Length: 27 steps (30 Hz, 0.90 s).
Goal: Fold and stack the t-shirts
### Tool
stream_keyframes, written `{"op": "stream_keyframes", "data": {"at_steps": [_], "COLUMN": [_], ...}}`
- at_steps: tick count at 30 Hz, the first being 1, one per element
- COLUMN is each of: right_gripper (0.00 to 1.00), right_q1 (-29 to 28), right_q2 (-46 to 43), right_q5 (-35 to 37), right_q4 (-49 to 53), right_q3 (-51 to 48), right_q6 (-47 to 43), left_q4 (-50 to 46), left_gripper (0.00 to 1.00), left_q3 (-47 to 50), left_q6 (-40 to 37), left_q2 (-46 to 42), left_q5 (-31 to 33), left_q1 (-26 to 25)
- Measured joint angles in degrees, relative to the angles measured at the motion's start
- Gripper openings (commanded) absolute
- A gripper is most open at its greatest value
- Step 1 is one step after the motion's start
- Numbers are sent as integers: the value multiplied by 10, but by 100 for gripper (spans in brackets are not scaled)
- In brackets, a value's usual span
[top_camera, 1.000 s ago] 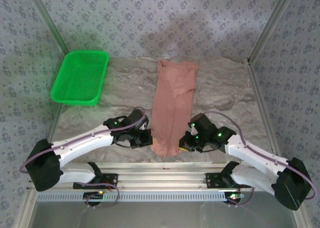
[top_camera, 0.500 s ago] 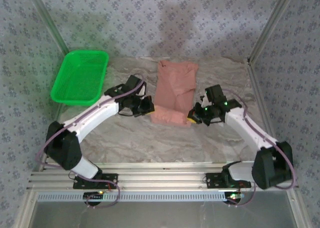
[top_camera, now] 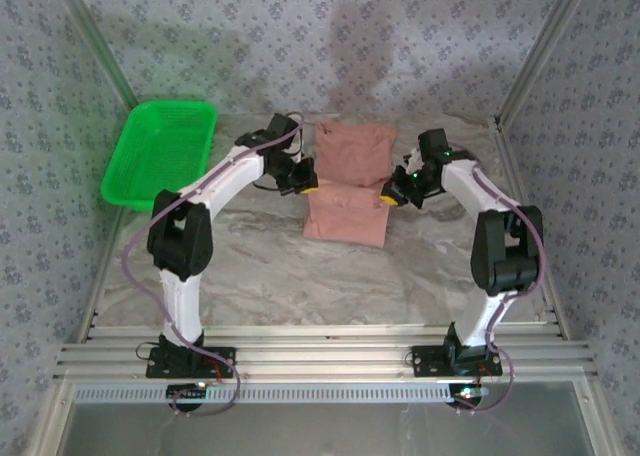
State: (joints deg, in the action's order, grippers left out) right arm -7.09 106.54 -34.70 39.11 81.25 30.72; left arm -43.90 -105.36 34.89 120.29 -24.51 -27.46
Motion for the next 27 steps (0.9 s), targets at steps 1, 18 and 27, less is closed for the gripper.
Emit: {"op": "stream_keyframes", "data": {"at_steps": [1, 18, 27], "right_gripper": [0, 54, 11], "right_q1": [2, 67, 16], "right_q2": [18, 183, -106], "right_q5": [-1, -53, -54], "right_q4": [1, -75, -137], "right_q3": [15, 226, -30], "right_q6": [-5, 45, 46], "left_q4": [-6, -94, -43], "left_gripper": [0, 71, 20], "left_q3": [-22, -485, -112], "left_q6": [-5, 30, 6], "left_q2": [20, 269, -22], "left_q5": [-1, -47, -23], "left_q1": [3, 61, 30]}}
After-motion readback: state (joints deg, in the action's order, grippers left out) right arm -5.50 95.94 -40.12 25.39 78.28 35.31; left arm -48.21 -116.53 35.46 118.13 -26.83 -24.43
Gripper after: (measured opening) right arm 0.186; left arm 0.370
